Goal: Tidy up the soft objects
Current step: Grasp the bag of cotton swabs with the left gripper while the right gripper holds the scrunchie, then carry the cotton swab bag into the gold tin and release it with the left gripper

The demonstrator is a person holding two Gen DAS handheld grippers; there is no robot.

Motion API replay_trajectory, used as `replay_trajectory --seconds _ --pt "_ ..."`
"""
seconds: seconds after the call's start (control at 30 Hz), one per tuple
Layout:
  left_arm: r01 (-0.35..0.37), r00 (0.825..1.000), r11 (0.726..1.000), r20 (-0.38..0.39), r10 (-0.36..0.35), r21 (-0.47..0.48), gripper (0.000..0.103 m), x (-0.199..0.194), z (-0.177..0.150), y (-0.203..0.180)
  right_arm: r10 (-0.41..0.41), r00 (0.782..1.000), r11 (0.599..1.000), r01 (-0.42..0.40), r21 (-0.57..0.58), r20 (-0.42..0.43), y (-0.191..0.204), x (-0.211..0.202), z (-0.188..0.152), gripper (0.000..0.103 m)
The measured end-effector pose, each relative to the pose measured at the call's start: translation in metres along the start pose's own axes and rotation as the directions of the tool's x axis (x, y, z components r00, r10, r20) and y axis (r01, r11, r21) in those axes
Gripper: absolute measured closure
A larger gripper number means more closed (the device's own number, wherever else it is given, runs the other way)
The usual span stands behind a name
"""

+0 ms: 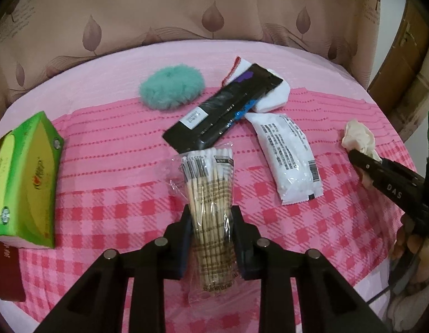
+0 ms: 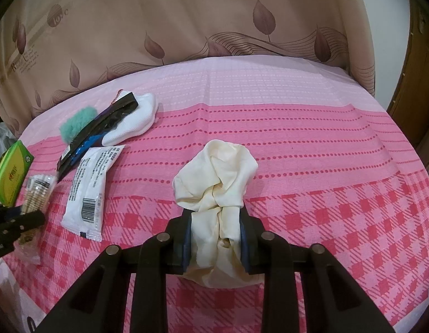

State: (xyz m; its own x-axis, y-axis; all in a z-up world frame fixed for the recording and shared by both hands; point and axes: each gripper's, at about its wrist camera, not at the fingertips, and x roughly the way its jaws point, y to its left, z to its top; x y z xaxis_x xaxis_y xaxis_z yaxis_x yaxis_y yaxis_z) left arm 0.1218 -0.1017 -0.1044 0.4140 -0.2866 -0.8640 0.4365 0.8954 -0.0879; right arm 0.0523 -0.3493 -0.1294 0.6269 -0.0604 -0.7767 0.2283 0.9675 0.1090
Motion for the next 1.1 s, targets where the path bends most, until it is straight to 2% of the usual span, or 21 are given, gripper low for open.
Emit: replay_trajectory --seconds 0.27,0.63,0.87,1.1 --pt "-0.027 0.998 0.999 0.049 0.026 0.026 0.077 -0.033 -0.002 0.01 -0.001 1.0 1.0 0.001 0.0 0.0 0.001 0.0 0.0 0.076" --pt "-0.092 0.992 0.996 0.083 0.093 -0.02 0.077 -0.069 0.004 0.051 -0.006 1.0 1.0 0.006 -0.005 -0.002 0.0 0.0 0.001 0.076" --pt "-0.176 0.975 0.981 0.124 0.184 -0.077 0.077 -0.102 0.005 0.102 -0.008 1.0 1.0 0.008 -0.007 -0.002 0.001 0.0 0.001 0.076" --pt "-0.275 0.945 0.945 0.133 0.3 -0.179 0.077 -0.13 0.003 0.17 -0.018 1.0 1.0 0.018 -0.016 -0.004 0.001 0.0 0.0 0.076"
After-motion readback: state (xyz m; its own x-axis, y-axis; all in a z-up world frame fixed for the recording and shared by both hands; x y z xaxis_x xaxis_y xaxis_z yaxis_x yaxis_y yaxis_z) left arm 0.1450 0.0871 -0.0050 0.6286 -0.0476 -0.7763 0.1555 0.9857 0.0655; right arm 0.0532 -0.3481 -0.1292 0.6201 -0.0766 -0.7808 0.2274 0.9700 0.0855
